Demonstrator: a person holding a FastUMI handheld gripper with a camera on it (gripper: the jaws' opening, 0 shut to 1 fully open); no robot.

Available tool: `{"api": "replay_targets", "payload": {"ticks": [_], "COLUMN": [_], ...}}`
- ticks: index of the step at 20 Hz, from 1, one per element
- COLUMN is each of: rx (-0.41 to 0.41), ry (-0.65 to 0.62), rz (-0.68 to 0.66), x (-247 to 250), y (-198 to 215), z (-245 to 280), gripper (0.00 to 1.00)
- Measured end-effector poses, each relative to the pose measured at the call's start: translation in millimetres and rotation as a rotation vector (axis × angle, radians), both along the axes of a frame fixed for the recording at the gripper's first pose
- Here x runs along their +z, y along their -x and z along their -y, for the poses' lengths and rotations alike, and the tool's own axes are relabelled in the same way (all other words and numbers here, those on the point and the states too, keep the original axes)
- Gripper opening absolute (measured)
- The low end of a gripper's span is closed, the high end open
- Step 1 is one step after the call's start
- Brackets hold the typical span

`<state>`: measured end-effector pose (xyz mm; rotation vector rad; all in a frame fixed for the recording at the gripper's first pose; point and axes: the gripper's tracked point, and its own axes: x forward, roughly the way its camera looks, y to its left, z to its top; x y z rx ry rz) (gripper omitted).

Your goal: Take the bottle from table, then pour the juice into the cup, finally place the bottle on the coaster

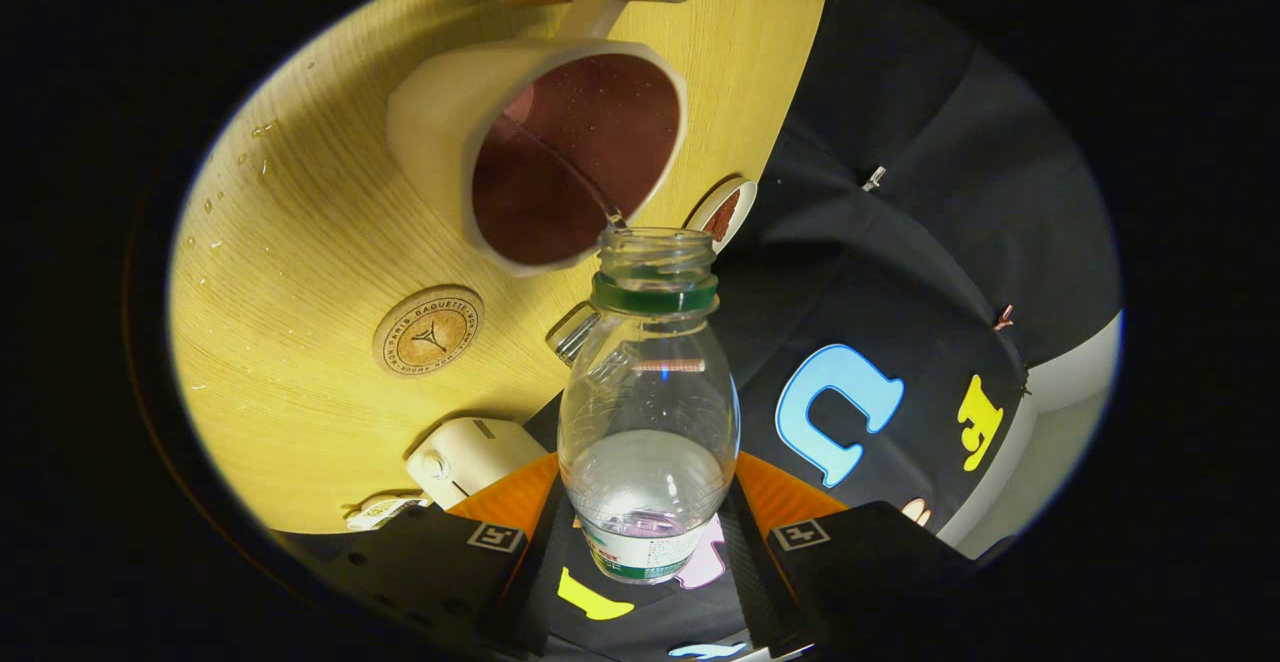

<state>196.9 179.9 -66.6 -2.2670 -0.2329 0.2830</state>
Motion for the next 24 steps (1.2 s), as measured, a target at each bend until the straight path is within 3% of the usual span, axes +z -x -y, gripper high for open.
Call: {"api": "replay_targets", "payload": {"ticks": [12,24], "rx": [0.063,0.114], "ry": [0.049,0.092], "rz": [0.063,0.073], "x": [32,31], "y": [-5,3], "z": [-11,-22], "gripper": [0.75,0.74]}}
